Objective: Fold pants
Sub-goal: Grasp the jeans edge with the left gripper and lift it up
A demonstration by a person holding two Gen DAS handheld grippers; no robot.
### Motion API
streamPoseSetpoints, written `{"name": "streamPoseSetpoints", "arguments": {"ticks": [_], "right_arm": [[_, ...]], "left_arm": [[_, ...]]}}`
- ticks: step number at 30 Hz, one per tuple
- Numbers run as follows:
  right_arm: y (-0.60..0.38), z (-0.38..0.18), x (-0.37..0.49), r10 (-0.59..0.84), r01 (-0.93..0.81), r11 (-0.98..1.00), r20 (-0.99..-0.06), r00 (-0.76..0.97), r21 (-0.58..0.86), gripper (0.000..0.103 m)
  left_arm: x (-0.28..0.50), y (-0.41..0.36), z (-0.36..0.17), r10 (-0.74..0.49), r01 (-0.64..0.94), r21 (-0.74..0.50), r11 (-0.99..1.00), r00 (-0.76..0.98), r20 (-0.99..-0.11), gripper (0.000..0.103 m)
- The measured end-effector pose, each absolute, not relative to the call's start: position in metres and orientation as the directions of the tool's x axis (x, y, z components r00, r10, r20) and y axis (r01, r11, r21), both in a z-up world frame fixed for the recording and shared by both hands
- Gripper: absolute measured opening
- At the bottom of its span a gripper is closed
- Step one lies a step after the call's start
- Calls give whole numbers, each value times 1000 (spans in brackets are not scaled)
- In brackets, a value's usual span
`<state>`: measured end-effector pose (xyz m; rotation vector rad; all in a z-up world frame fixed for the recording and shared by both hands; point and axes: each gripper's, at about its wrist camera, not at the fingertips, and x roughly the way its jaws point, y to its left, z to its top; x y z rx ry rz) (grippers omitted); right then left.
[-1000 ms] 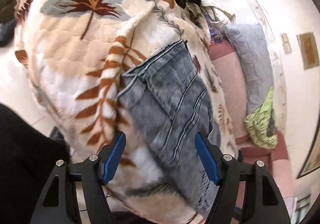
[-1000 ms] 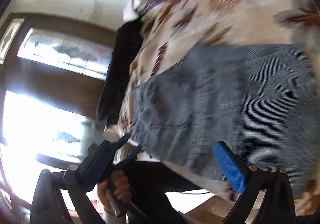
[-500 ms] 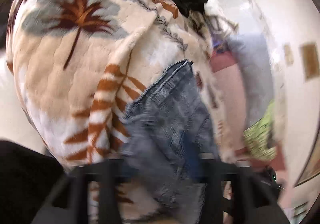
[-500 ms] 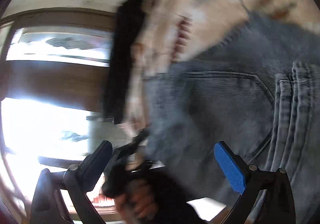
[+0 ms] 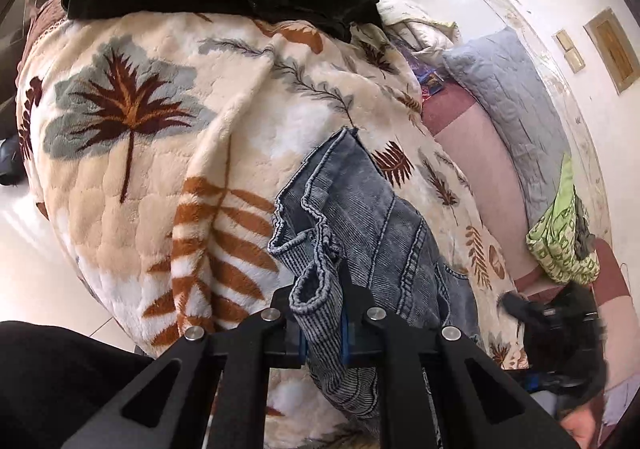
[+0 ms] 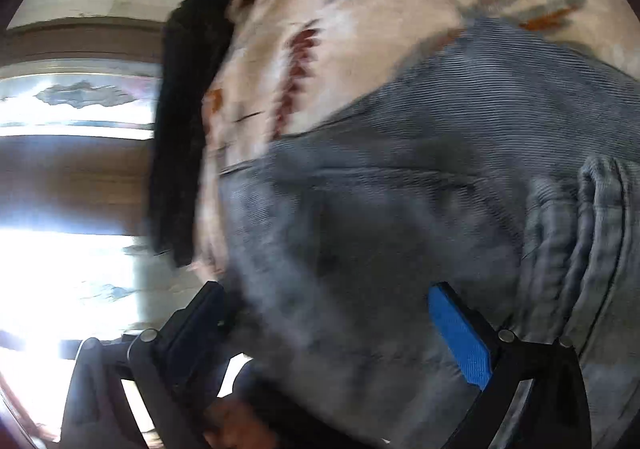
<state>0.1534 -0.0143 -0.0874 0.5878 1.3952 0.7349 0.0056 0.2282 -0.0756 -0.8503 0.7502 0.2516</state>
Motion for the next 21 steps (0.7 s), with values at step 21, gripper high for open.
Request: {"name": "streamPoseSetpoints", "arguments": {"ticks": [21], "right_arm": [[-54,-72,152,777,-108,629,-626,60,770,103]], "left_arm": [[11,193,-40,48,-454,-403,795,709,-704,11]]}}
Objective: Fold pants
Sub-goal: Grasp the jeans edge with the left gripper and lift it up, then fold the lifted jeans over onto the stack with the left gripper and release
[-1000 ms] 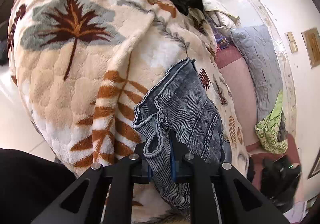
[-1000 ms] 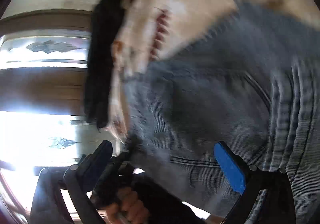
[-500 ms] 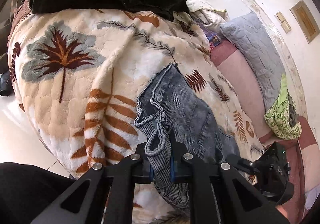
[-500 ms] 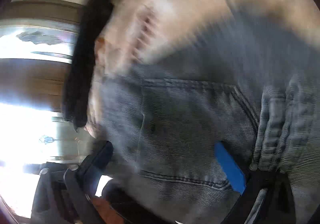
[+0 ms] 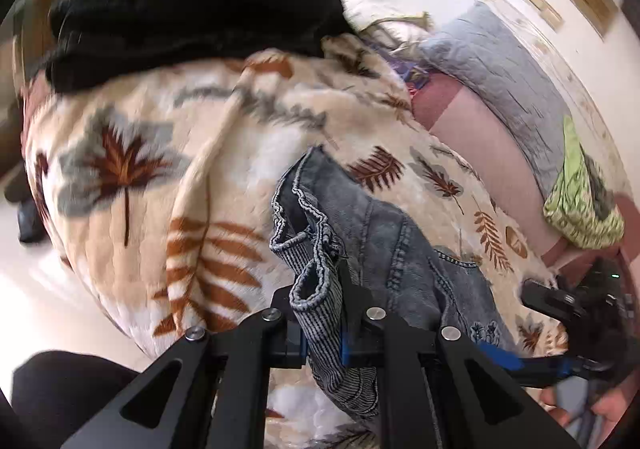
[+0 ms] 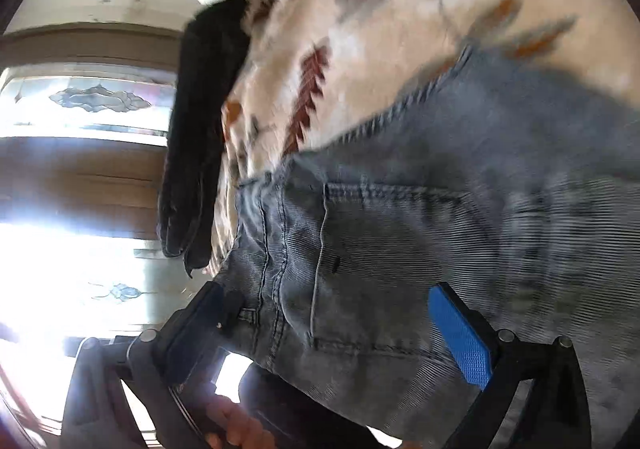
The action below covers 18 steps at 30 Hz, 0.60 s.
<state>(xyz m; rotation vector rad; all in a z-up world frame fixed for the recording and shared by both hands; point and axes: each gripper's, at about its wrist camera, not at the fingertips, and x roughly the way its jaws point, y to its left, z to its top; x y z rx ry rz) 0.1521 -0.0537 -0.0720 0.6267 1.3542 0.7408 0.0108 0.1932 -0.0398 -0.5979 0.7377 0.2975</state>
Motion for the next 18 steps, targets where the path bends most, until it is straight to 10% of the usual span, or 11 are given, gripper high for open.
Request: {"name": "streamPoseSetpoints", "arguments": {"ticks": [18], "right_arm": [[-298,-79,82,744,14,544,-490,454,839,103]], "left_arm": [[20,-6,51,50,-92,-47,995,827,-559,11]]}}
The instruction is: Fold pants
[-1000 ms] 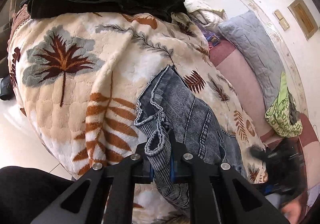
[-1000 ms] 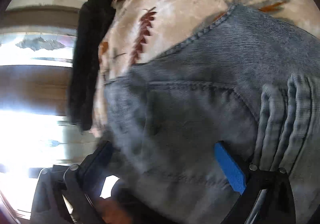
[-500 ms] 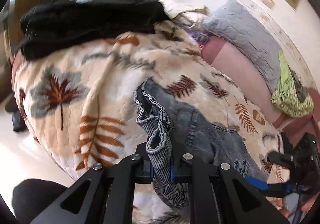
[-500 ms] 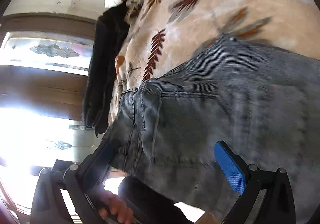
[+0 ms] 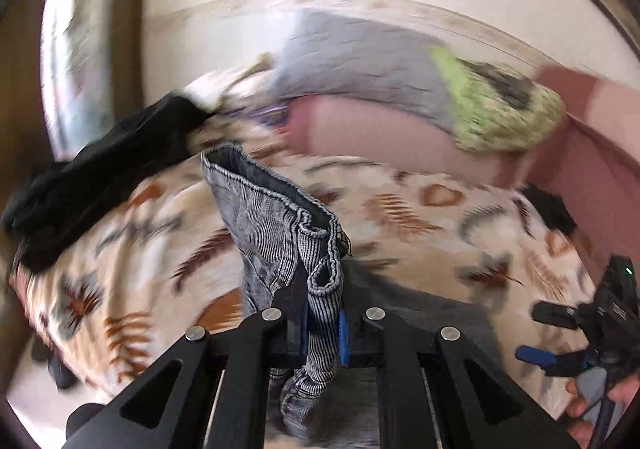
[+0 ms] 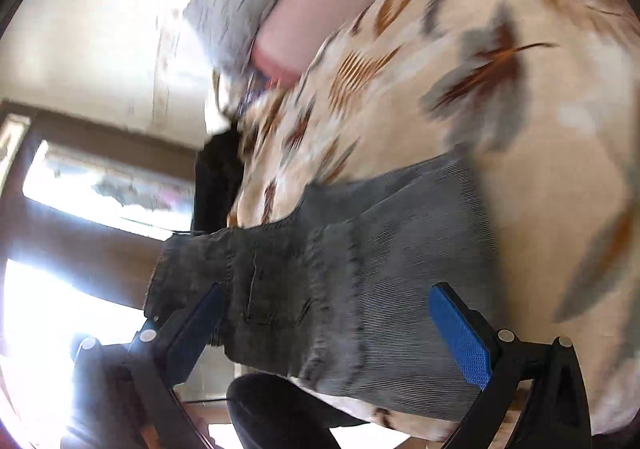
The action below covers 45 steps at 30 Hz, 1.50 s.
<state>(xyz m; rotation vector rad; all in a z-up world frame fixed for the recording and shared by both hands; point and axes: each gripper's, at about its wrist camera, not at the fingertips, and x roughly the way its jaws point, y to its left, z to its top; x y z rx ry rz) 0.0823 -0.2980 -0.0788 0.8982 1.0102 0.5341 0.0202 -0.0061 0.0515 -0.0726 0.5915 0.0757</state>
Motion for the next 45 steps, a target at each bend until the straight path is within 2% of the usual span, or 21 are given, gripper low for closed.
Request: {"name": "streamPoseSetpoints", "arguments": {"ticks": [4,8,12,13,15,16,17,20,22,23,25,28,31,33,35,37,38,40,42,43,45], "right_arm": [[-335,-94,71,727,52,517,-471,500,854,103],[-361,-108,63,707,91,486,-453,544,869,103],[-380,-121,59,686,133,462,-448,573,877,103],[-382,-124,60,689,136,455,-445,572,880,103],[-382,-122,60,694,122,461,-443,567,879,103],[-380,-121,60,694,115,470,-447,565,875,103],[-378,-120,62,693,114,480,-455,559,870,103],[-369,-111,60,715,90,476,-444,540,875,103],[-358,-101,53,747,58,467,-429,508,882,103],[-351,-99,51,770,52,455,-422,479,889,103],[-336,-100,48,792,62,454,-434,429,889,103],[-315,-109,49,815,103,437,-441,376,894,103],[-298,-110,50,830,111,422,-433,352,900,103],[-293,-114,57,800,128,468,-481,358,875,102],[-291,-127,63,796,189,464,-501,339,865,95],[-281,-131,64,790,192,497,-533,304,846,77],[-277,-131,63,773,191,526,-559,299,829,73],[-267,-129,62,732,180,598,-624,275,781,31],[-260,-121,59,697,138,651,-660,279,746,20],[-257,-114,58,671,109,684,-681,294,721,10],[-252,-96,54,632,56,728,-700,333,683,9]], "left_arm": [[18,-69,43,-30,37,-1,999,819,-573,11],[16,-126,12,-107,153,18,988,765,-635,11],[38,-174,-75,-101,283,65,957,535,-839,15],[38,-175,-81,-95,290,73,954,523,-847,15],[34,-169,-68,-153,309,24,951,536,-830,31],[33,-162,-57,-213,317,-48,947,509,-834,49],[31,-150,-41,-293,321,-147,936,474,-830,62],[15,-111,7,-412,339,-263,903,517,-750,66],[5,-84,29,-399,320,-248,914,611,-683,77],[-1,-63,38,-333,265,-203,943,689,-644,82],[2,-32,37,-189,146,-121,982,758,-624,82],[24,-3,0,-85,42,-79,996,706,-703,82],[28,-1,-30,-85,43,-76,996,661,-746,82],[32,-6,-44,-90,46,-79,996,635,-767,82],[35,-2,-54,-116,41,-115,992,625,-772,82],[34,2,-60,-134,32,-145,989,620,-773,82],[35,4,-63,-142,31,-156,987,616,-775,83],[37,8,-67,-154,36,-168,985,617,-772,83],[38,9,-69,-160,38,-173,984,612,-775,84],[39,11,-69,-163,41,-175,984,613,-773,84],[41,11,-69,-163,48,-170,984,610,-775,84]]}}
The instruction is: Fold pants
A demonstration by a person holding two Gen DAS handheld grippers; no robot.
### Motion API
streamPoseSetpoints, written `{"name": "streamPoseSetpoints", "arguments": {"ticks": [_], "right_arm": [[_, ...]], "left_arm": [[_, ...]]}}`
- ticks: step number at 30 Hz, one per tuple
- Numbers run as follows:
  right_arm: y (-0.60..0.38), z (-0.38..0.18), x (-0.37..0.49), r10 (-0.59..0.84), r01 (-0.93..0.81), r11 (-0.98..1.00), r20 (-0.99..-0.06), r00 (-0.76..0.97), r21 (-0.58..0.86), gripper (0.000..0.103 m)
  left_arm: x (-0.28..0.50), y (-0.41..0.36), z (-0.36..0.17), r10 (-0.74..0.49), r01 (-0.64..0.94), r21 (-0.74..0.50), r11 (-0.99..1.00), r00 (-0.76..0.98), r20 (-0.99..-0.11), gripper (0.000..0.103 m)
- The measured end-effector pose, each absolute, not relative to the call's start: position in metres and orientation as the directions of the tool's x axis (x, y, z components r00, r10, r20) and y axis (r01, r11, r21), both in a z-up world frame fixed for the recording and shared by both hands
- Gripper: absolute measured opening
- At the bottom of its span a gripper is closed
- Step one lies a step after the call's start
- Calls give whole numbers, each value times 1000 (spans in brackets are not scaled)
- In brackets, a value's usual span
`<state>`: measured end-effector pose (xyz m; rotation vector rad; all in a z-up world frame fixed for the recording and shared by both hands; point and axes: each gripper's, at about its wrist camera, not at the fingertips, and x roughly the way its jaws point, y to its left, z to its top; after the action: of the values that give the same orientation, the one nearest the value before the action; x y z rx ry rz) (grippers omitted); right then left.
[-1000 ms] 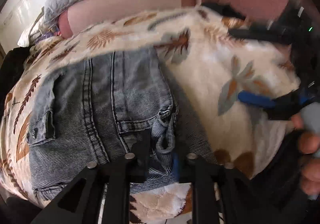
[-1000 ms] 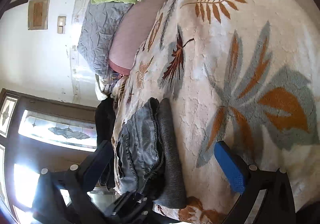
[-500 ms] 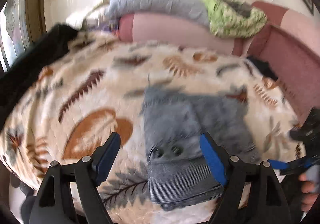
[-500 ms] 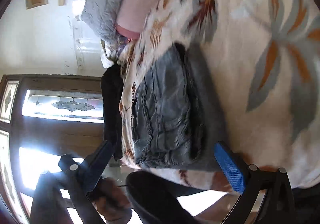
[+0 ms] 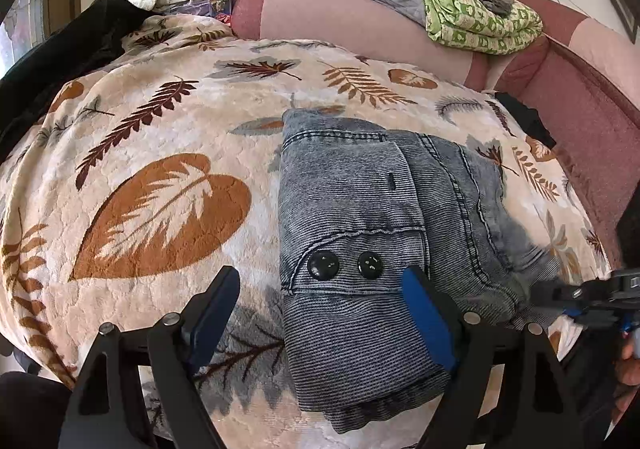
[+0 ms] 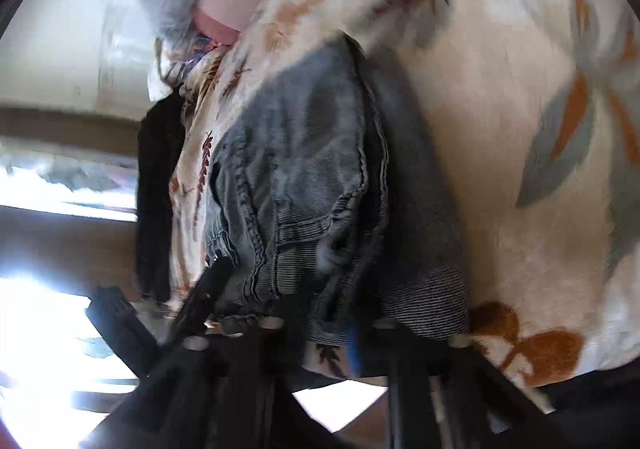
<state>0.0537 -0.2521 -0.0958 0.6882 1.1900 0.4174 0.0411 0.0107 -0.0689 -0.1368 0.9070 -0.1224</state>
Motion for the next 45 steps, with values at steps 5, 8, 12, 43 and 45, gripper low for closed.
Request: {"name": "streamPoseSetpoints", "arguments": {"ticks": [5,8,12,43,45], "right_arm": [[-250,-75,38,525,-20,825,-751,400,565,9],[-262,-121,40,531,59,814,-781,328,578,10],[-278,-114,39,605,85,742,-718,346,666,30],[-262,-157,76,727,344,418,-536,428,841,13],[-260,-147,75,714,305,458,-550,433,835,9]], "left_arm": [[30,16,-43,-177,56,-186,981,653,-736,83],[28,9,-43,-125,53,-122,991,671,-731,85],[39,5,-76,-89,44,-79,996,600,-795,88],[39,21,-86,-171,30,-191,981,598,-784,95],[38,20,-85,-169,32,-187,982,598,-784,95]]}}
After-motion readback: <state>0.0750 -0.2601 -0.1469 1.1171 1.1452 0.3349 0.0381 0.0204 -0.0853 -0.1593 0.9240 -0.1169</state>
